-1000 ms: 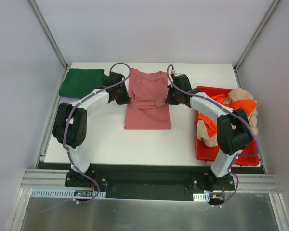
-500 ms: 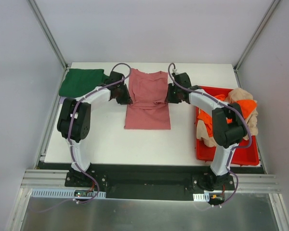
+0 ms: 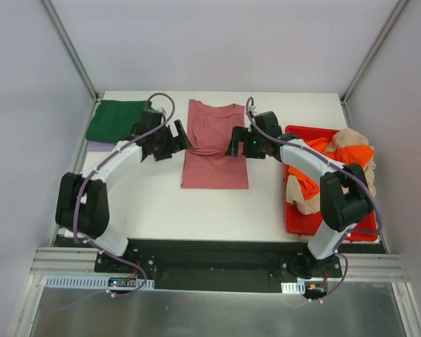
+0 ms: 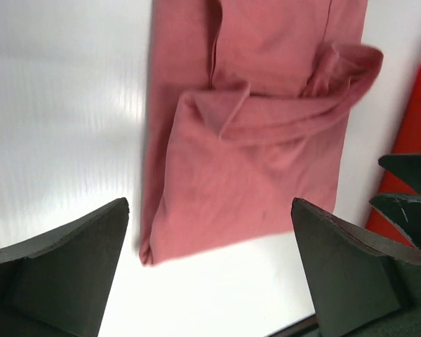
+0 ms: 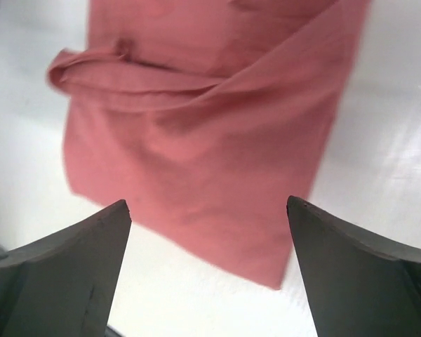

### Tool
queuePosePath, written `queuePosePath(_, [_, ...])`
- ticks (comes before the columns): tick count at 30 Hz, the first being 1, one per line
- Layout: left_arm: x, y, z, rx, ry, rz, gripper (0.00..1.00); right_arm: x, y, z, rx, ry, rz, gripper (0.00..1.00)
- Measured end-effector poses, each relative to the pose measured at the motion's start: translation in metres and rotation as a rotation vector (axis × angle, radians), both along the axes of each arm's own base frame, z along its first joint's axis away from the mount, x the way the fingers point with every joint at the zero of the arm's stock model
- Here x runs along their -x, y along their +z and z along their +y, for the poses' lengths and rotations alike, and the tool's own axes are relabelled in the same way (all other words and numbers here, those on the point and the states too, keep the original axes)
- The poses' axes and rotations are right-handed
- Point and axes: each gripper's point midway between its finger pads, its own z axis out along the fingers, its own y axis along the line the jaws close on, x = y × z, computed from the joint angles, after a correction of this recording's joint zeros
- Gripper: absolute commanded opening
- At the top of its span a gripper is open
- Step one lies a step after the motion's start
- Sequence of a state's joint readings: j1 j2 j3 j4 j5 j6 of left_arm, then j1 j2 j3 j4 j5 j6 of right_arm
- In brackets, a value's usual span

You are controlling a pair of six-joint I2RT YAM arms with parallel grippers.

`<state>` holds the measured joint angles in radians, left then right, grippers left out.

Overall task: Fold and stack the t-shirts
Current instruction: Fold the folded rectangular tshirt in 1/3 of the way, then grab one side of the 2/3 rectangular tshirt with both arms

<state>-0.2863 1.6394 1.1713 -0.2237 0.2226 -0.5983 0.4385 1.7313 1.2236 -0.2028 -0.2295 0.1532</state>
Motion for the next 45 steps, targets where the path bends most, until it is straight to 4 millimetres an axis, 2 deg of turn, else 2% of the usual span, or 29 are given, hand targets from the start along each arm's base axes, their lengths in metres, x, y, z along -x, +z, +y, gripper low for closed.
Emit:
queuePosePath(3, [0.030,0.006,0.008,0.018,0.019,-0.012,0.99,0.017,0.008,0.026,-0.043,0.085,-0.008,0.96])
queuePosePath(6, [0.064,-0.007,0.021,0.009,0.051,0.023,0.99,0.032,0.007,0.057,-0.073,0.171,0.007,0.96])
queuePosePath(11, [0.103,-0.029,0.040,-0.023,0.100,0.065,0.99,0.030,-0.011,0.104,-0.105,0.251,0.032,0.96])
queuePosePath(14, [0.109,-0.027,0.042,-0.020,0.110,0.052,0.99,0.010,-0.024,0.123,-0.106,0.252,0.030,0.96])
queuePosePath(16, [0.110,-0.025,0.043,-0.017,0.111,0.044,0.99,-0.013,-0.028,0.135,-0.109,0.241,0.009,0.96])
queuePosePath(19, [0.110,-0.025,0.043,-0.015,0.114,0.045,0.99,-0.049,-0.029,0.143,-0.100,0.207,-0.045,0.96])
queuePosePath(22, [0.110,-0.025,0.042,-0.010,0.117,0.048,0.99,-0.087,-0.018,0.147,-0.108,0.168,-0.109,0.96])
queuePosePath(26, [0.111,-0.031,0.040,-0.007,0.113,0.071,0.99,-0.114,0.008,0.129,-0.095,0.123,-0.188,0.96])
queuePosePath(28, [0.111,-0.034,0.040,-0.006,0.111,0.085,0.99,-0.111,0.021,0.108,-0.056,0.094,-0.223,0.96])
queuePosePath(29, [0.112,-0.035,0.039,-0.004,0.110,0.091,0.99,-0.104,0.026,0.096,-0.034,0.080,-0.229,0.96])
queuePosePath(31, [0.113,-0.040,0.038,-0.004,0.105,0.110,0.99,-0.073,0.046,0.065,-0.008,0.052,-0.263,0.96])
queuePosePath(35, [0.112,-0.052,0.034,-0.001,0.094,0.154,0.87,-0.007,0.087,0.007,-0.006,-0.033,-0.371,0.96])
queuePosePath(37, [0.110,-0.058,0.030,0.006,0.083,0.174,0.80,0.018,0.101,-0.012,-0.048,-0.071,-0.418,0.96])
queuePosePath(38, [0.109,-0.061,0.028,0.012,0.074,0.183,0.77,0.026,0.102,-0.019,-0.067,-0.083,-0.427,0.96])
queuePosePath(40, [0.106,-0.066,0.025,0.015,0.066,0.196,0.74,0.046,0.090,-0.033,-0.092,-0.112,-0.407,0.96])
queuePosePath(43, [0.106,-0.072,0.022,0.024,0.051,0.213,0.72,0.070,0.054,-0.045,-0.089,-0.139,-0.325,0.96])
queuePosePath(45, [0.103,-0.075,0.019,0.029,0.043,0.221,0.64,0.090,0.024,-0.053,-0.072,-0.148,-0.247,0.96])
